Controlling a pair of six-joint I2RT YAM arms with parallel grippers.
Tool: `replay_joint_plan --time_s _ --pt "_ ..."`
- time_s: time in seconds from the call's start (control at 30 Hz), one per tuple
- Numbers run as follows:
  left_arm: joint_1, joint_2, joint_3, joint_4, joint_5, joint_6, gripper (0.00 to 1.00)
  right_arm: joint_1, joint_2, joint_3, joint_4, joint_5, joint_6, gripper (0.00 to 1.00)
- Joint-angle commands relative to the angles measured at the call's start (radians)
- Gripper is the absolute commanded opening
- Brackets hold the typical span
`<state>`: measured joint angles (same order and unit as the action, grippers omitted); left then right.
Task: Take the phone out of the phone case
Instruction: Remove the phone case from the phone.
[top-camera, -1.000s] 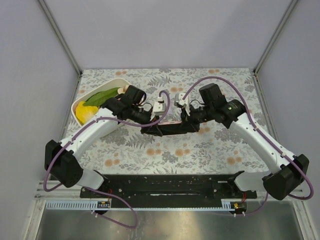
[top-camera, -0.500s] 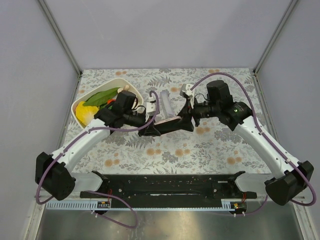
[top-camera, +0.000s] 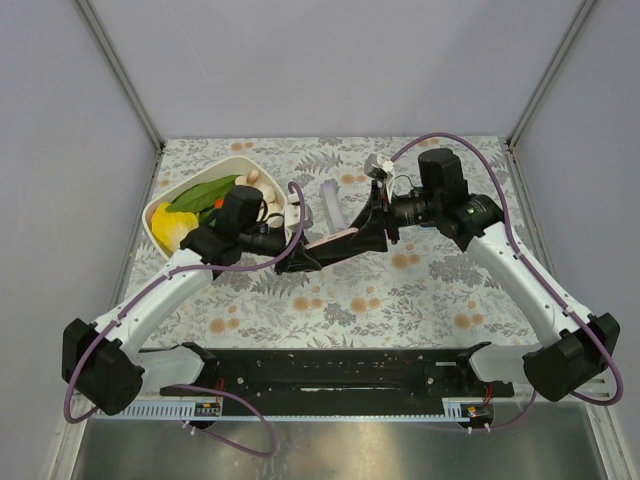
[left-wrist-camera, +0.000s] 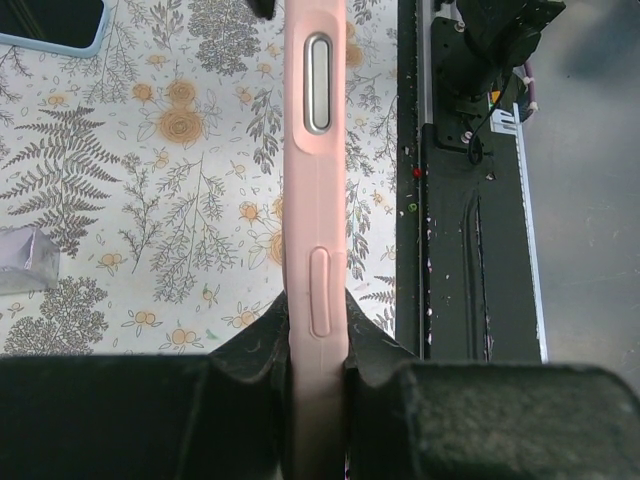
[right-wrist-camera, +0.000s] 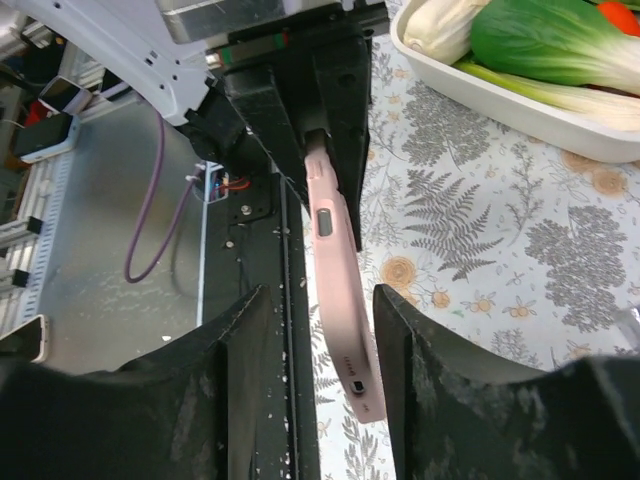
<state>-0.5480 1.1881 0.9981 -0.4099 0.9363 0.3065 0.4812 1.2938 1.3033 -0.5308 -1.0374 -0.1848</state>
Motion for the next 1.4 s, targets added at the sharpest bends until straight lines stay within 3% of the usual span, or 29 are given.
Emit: replay_joint_plan --time_s 0.0,0.33,0.63,0.8,1.37 --pt "0.002 -0.028 0.005 0.12 0.047 -0.018 0.0 -0.001 0.01 0.037 0.054 -0.081 0.039 0.5" --pt "-0.012 -0.042 -0.018 0.129 0.033 0.006 0.0 -0.001 0.039 0.028 0.084 -0.133 0.076 0.25" --pt "-0.07 -0.059 -0.05 0.099 -0.155 0.132 0.0 -0.001 0.068 -0.015 0.17 -0.196 0.177 0.0" --pt "-0.119 -0.065 -0.052 0.098 -0.29 0.189 0.0 -0.001 0.101 -0.039 0.244 -0.237 0.275 0.0" --pt "-0.219 -0.07 -0.01 0.059 -0.502 0.267 0.0 -0.006 0.177 -0.173 0.842 -0.354 0.798 0.0"
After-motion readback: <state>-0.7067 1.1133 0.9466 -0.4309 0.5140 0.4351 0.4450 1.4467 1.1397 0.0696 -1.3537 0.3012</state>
